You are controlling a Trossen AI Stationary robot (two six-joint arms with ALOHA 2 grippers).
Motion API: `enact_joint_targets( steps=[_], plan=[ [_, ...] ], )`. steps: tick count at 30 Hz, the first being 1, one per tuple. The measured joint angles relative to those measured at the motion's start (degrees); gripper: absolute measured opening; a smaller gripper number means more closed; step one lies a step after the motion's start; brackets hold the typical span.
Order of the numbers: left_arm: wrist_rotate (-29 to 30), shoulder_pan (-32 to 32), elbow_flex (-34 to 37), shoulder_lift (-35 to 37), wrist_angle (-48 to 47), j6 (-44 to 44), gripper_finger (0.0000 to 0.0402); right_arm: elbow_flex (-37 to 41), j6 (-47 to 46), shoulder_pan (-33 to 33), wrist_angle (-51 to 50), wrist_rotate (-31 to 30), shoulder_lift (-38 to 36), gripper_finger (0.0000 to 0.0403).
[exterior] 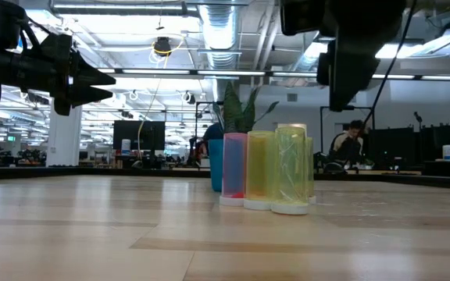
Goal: Pick and place pill bottles into a basket
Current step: Put the yellow pill bottle into the blue container
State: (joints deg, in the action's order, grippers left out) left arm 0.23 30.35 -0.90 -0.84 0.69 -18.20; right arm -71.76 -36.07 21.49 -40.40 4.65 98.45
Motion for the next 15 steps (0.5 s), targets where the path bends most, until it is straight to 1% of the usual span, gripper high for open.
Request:
enact_joint_targets(
  steps=[10,15],
  plan=[
    [0.0,0.0,0.0,0.0,0.0,0.0,0.0213,0.0,-12.9,1.9,8.2,-0.1,0.3,0.0163],
    [0.0,0.0,0.0,0.0,0.0,0.0,0.0213,0.0,-16.6,1.9,9.2,-0.5,0.3,0.0170]
  ],
)
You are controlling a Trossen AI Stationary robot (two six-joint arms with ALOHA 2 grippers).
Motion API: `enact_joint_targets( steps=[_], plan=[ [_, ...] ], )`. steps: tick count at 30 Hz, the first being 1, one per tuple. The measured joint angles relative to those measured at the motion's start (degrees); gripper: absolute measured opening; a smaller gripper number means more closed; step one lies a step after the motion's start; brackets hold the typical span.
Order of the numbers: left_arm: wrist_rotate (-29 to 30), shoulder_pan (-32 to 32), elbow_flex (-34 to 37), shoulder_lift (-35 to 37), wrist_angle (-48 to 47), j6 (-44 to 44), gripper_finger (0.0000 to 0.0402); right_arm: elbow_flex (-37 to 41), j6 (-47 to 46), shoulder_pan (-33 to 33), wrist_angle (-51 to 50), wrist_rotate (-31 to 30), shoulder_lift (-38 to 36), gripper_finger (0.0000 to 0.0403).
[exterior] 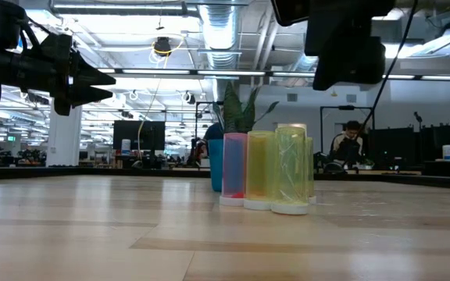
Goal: Pick and place pill bottles into a basket
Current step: Put the yellow pill bottle into the blue container
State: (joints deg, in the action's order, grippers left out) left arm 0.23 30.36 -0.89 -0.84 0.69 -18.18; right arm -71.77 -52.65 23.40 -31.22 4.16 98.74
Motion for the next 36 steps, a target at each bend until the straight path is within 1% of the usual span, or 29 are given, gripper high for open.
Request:
enact_joint_targets(
  steps=[10,23,26,29,36],
  plan=[
    [0.0,0.0,0.0,0.0,0.0,0.0,0.0213,0.0,0.6,0.2,-2.0,-1.1,0.0,0.0163],
    [0.0,0.0,0.0,0.0,0.0,0.0,0.0213,0.0,2.7,-1.5,-3.0,-1.4,0.0,0.0162],
    [0.0,0.0,0.0,0.0,0.0,0.0,0.0213,0.0,3.4,-1.4,-3.0,-3.2,0.0,0.0162],
    [0.0,0.0,0.0,0.0,0.0,0.0,0.0213,0.0,3.6,-1.2,-3.0,-3.2,0.1,0.0164],
    [0.0,0.0,0.0,0.0,0.0,0.0,0.0213,-4.2,5.0,0.0,-7.3,-3.0,5.5,0.0162]
  ],
)
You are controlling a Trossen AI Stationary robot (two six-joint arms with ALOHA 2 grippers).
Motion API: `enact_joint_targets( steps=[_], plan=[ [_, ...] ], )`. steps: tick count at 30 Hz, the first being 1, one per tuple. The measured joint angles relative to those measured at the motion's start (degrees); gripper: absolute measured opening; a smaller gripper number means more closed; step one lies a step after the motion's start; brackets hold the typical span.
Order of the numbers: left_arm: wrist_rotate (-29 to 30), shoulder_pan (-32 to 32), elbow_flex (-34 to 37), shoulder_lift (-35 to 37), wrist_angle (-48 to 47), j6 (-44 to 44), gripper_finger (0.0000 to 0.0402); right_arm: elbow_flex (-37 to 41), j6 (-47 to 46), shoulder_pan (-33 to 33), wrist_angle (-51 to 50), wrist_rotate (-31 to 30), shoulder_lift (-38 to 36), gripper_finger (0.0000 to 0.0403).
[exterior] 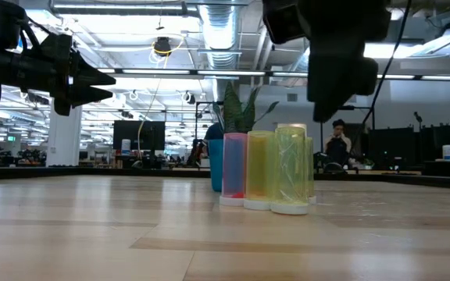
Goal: Pick and place pill bottles into a basket
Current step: Put the yellow pill bottle into the blue container
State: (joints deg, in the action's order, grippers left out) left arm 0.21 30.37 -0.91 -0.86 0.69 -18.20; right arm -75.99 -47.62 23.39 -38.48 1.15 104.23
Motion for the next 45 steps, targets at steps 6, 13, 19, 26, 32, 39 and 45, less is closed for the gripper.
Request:
enact_joint_targets(
  steps=[6,13,19,26,32,39,45],
  plan=[
    [0.0,0.0,0.0,0.0,0.0,0.0,0.0213,-0.5,0.1,-0.1,-0.1,-0.1,0.3,0.0162],
    [0.1,0.0,0.0,0.0,0.0,0.0,0.0213,-0.6,1.6,-0.3,-0.5,0.1,-0.2,0.0156],
    [-0.4,0.2,0.0,0.7,0.1,0.9,0.0213,-0.6,3.1,-0.3,-0.4,0.2,-0.2,0.0153],
    [0.1,0.1,-0.2,-0.3,-0.6,0.3,0.0213,-0.6,3.4,-0.3,-0.5,0.0,-0.2,0.0152],
    [-2.7,0.1,-0.2,-2.6,-0.1,5.6,0.0213,-0.6,4.6,-0.4,-0.5,0.0,-0.2,0.0146],
    [-12.0,0.1,-0.2,-5.0,1.3,12.9,0.0213,-0.6,4.7,-0.4,-0.5,-0.1,-0.2,0.0145],
    [-21.4,0.1,-0.2,-5.7,2.3,13.2,0.0213,-0.6,4.7,-0.4,-0.5,0.0,-0.2,0.0143]
  ],
)
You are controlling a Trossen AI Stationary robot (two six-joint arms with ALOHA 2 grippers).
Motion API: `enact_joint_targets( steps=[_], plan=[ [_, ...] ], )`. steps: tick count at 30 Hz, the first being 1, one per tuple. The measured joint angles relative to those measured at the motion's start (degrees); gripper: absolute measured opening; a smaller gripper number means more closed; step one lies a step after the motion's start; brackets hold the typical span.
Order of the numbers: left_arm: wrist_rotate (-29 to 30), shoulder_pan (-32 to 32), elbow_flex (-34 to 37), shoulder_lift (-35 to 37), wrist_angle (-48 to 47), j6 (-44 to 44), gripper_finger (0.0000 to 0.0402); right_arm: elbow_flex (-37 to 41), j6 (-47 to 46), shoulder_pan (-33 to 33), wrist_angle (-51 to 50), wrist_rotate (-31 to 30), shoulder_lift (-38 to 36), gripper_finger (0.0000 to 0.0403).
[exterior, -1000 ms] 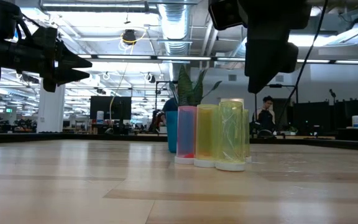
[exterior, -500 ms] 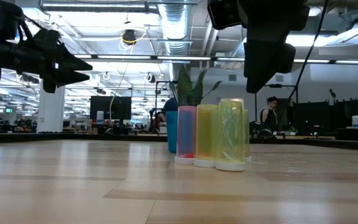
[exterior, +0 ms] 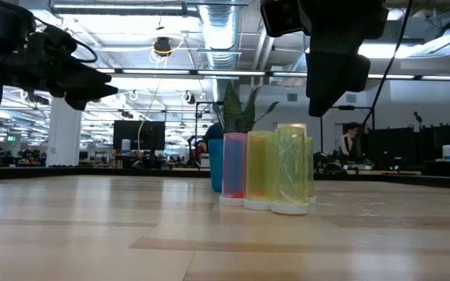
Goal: Pick and place pill bottles into a basket
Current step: Put the yellow pill bottle into the blue container
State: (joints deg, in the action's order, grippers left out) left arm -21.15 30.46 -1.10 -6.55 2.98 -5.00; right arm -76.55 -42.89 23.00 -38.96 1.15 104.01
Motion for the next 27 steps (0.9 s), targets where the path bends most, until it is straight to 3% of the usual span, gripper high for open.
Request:
enact_joint_targets(
  steps=[7,16,27],
  plan=[
    [-5.9,0.0,0.0,-0.2,0.3,5.5,0.0213,0.0,0.0,0.0,0.0,0.0,0.0,0.0146],
    [-18.3,0.0,0.0,-0.2,0.2,6.6,0.0213,0.0,0.9,0.0,-0.1,0.1,0.0,0.0143],
    [-18.9,0.0,0.0,-0.2,0.2,10.1,0.0213,0.0,0.5,0.0,-0.4,0.3,0.0,0.0144]
  ],
)
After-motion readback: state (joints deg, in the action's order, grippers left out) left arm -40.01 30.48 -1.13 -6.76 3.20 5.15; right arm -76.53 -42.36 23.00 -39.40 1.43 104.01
